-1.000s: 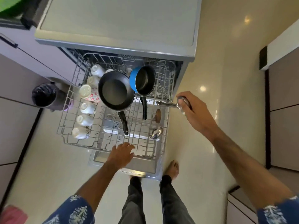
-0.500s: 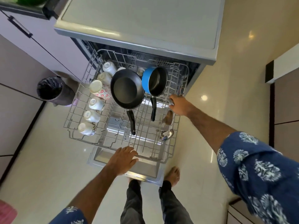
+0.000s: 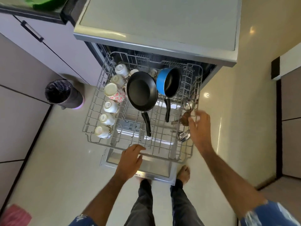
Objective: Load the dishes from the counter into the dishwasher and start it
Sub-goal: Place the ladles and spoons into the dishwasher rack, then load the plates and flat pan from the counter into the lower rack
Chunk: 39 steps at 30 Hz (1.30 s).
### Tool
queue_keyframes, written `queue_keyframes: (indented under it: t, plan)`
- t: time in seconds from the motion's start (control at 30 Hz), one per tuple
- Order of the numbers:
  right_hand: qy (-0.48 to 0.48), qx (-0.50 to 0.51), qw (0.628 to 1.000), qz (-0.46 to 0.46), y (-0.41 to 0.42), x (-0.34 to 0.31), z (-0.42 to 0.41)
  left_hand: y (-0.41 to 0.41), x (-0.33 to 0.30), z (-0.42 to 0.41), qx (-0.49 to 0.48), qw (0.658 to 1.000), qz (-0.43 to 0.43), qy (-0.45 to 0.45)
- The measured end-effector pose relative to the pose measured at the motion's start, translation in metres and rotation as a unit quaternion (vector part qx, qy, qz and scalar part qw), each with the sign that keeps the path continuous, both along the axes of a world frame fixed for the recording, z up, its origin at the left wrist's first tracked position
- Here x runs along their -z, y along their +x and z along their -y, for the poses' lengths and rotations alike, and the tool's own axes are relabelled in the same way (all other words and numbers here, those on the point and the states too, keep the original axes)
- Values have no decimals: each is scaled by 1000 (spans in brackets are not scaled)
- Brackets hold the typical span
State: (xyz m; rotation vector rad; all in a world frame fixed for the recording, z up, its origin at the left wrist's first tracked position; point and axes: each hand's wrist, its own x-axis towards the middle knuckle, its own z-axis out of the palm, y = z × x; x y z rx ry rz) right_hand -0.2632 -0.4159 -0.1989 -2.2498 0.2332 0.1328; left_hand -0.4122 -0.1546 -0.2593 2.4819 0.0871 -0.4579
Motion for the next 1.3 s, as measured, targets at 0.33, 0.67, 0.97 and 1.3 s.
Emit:
queue_keyframes:
  t: [0.33, 0.67, 0.97, 1.3]
  plan:
    - [382, 336, 783, -358, -157, 54, -133, 8, 14, -42, -694, 654, -27, -299]
    - [560, 436, 634, -307, -133, 107, -170, 46, 49, -55, -750, 486, -22, -449]
    - [578, 408, 652, -271, -65, 108, -164, 101, 49, -58, -711, 486, -22, -507]
    - [628, 374, 641, -235, 60, 120, -160, 226, 66, -66, -620, 528, -20, -579]
